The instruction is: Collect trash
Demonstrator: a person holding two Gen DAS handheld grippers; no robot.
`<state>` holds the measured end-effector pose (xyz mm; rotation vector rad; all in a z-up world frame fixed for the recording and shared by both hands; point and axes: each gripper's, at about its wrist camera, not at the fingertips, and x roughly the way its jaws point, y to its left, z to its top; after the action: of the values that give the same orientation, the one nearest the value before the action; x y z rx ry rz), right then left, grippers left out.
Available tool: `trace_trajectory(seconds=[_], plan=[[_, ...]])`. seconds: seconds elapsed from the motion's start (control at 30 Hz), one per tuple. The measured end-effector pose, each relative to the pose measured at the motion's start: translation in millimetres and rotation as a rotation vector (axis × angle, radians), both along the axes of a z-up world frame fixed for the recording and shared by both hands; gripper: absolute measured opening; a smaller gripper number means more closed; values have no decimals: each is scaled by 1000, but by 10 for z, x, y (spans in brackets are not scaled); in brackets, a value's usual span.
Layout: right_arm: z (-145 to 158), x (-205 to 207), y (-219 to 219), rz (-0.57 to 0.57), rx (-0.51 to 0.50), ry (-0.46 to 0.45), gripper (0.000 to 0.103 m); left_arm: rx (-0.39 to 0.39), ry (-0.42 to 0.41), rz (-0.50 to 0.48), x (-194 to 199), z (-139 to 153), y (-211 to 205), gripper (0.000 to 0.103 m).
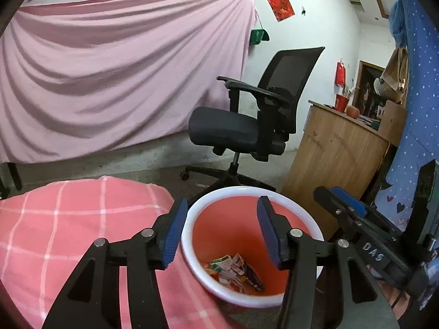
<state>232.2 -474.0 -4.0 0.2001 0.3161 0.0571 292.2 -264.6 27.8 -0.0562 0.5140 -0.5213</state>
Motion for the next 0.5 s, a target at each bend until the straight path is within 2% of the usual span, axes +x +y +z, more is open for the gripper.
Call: trace_trajectory(seconds=[0.1, 0.17, 0.27, 0.4, 0.47, 0.5], plan=[[39, -201, 59, -20, 7, -20, 55, -3, -20, 30, -171, 25, 161, 57], [62, -376, 121, -39, 5, -37, 69, -4, -38, 49, -310, 42, 299, 63], [93, -609, 246, -48, -8, -53, 78, 1, -68, 92, -566, 65, 533, 88], [103, -858, 439, -41, -27, -52, 90, -23, -123, 125, -931, 53, 859, 97], [110, -1005, 561, -42, -38, -60, 101, -35, -131, 139, -1098, 44, 1017, 97], [110, -1063, 603, -42, -42, -65, 103, -38, -134, 146, -1175, 34, 1089, 98]])
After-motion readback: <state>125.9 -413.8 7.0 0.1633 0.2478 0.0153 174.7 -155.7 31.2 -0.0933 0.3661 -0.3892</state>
